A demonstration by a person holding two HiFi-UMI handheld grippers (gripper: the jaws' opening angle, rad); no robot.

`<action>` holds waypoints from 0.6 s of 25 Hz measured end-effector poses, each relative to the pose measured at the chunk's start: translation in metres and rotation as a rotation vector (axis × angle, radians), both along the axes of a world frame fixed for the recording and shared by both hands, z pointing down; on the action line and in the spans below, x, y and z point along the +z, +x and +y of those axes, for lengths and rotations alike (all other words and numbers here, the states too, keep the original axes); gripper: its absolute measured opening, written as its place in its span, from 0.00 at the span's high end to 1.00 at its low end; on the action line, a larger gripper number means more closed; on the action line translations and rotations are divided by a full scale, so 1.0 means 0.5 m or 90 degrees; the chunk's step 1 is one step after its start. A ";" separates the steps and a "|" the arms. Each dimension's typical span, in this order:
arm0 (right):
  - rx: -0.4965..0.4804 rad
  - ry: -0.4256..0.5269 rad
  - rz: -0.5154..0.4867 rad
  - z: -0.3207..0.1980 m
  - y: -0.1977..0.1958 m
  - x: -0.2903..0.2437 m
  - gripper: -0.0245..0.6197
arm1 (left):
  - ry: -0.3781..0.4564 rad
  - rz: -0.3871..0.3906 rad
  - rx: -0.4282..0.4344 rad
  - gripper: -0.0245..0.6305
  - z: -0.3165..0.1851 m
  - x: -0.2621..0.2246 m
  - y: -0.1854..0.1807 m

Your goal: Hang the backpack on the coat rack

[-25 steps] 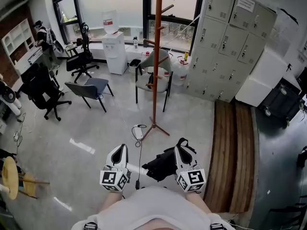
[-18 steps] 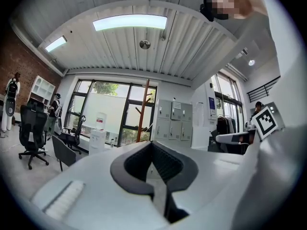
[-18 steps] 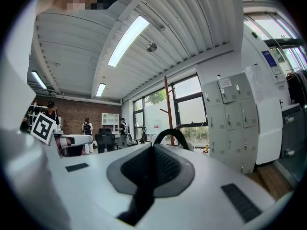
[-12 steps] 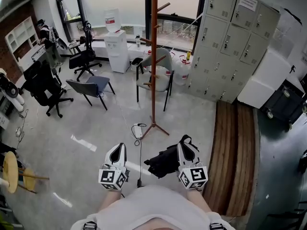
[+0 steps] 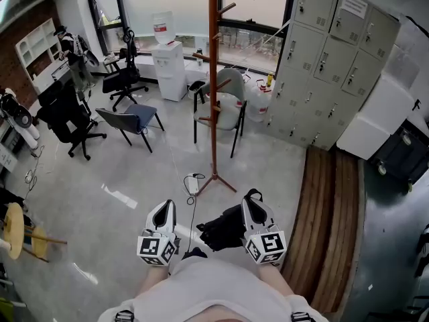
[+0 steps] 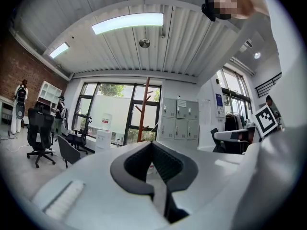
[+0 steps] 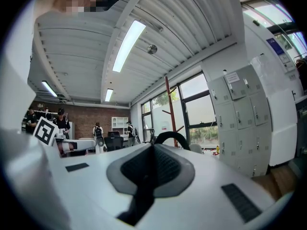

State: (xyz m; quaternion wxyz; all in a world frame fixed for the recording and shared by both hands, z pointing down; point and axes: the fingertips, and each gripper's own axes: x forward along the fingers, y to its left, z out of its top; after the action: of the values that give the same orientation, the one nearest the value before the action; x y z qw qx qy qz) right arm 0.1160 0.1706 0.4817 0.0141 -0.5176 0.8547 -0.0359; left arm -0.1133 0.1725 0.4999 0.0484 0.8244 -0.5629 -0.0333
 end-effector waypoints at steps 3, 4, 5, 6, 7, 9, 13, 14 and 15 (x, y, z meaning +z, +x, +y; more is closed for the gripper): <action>-0.005 0.000 -0.001 -0.029 0.007 0.002 0.93 | -0.005 0.000 0.002 0.95 -0.032 0.006 0.010; -0.006 0.000 -0.002 -0.041 0.009 0.003 0.93 | -0.005 0.000 0.004 0.95 -0.046 0.008 0.014; -0.007 0.001 -0.001 -0.053 0.010 0.005 0.93 | -0.004 0.000 0.008 0.95 -0.062 0.010 0.017; -0.007 0.003 0.000 -0.066 0.009 0.008 0.93 | -0.002 -0.001 0.012 0.95 -0.079 0.012 0.019; -0.007 0.004 0.002 -0.080 0.007 0.011 0.93 | 0.001 -0.001 0.016 0.95 -0.098 0.014 0.020; -0.004 0.007 0.005 -0.113 0.003 0.016 0.93 | 0.005 0.002 0.026 0.95 -0.141 0.018 0.023; 0.010 0.009 0.013 -0.200 -0.002 0.021 0.93 | 0.000 0.011 0.048 0.95 -0.248 0.030 0.023; 0.012 0.011 0.013 -0.224 -0.006 0.020 0.93 | -0.003 0.011 0.054 0.95 -0.277 0.033 0.019; 0.015 0.013 0.014 -0.251 -0.011 0.016 0.93 | -0.006 0.011 0.059 0.95 -0.308 0.035 0.015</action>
State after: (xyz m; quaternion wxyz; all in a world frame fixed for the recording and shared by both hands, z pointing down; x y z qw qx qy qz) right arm 0.1107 0.0453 0.4899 0.0105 -0.5277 0.8491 -0.0214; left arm -0.1059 0.0184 0.5172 0.0587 0.8492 -0.5235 -0.0357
